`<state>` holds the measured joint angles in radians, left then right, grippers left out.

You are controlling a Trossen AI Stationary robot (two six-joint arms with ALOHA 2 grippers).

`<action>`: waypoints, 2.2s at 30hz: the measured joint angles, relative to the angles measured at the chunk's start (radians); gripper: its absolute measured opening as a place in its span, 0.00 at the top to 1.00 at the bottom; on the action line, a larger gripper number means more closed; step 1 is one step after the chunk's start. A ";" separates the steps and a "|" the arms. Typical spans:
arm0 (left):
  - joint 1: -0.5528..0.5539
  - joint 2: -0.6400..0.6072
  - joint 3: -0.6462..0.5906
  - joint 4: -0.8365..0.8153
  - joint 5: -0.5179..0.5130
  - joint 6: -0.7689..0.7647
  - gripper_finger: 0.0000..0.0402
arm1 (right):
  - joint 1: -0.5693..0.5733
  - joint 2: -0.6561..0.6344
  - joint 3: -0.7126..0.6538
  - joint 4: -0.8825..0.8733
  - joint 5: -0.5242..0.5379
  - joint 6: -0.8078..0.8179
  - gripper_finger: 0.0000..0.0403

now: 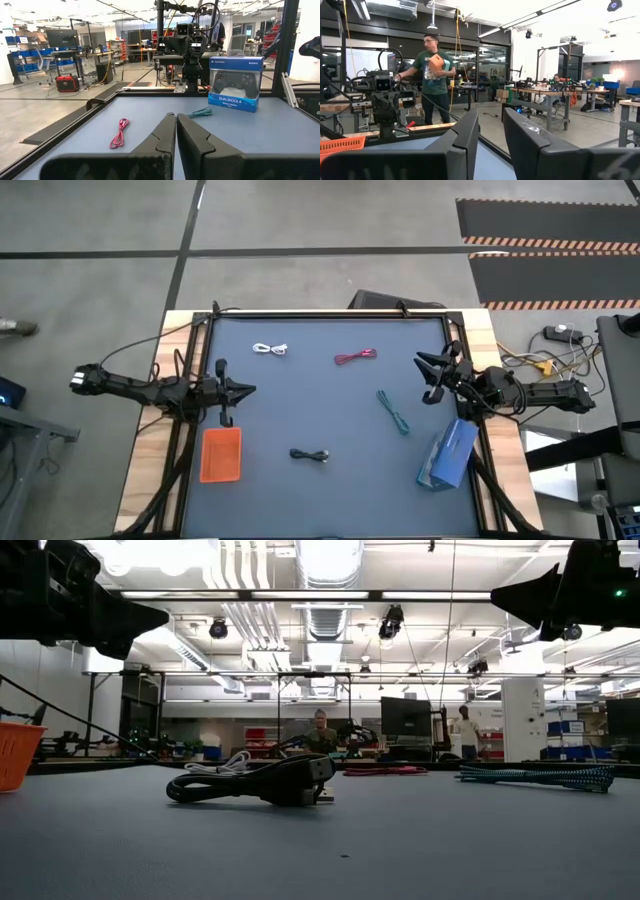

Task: Pick and place USB-C Cables

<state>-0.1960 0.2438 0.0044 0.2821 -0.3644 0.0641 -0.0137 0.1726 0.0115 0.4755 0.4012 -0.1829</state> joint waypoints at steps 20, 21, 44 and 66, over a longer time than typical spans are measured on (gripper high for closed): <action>0.000 0.000 0.000 0.000 0.000 0.000 1.00 | 0.000 0.000 0.000 0.000 0.000 0.000 0.82; 0.000 0.000 0.000 0.000 0.000 0.000 1.00 | 0.000 0.000 0.000 0.000 0.000 0.000 0.82; 0.000 0.000 0.000 0.000 0.000 0.000 1.00 | 0.000 0.000 0.000 0.000 0.000 0.000 0.83; 0.000 0.000 0.000 0.216 0.000 0.001 1.00 | 0.000 0.000 0.000 0.032 0.003 0.208 0.83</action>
<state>-0.1959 0.2439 0.0044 0.4982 -0.3645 0.0647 -0.0139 0.1730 0.0113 0.5073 0.4046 0.0249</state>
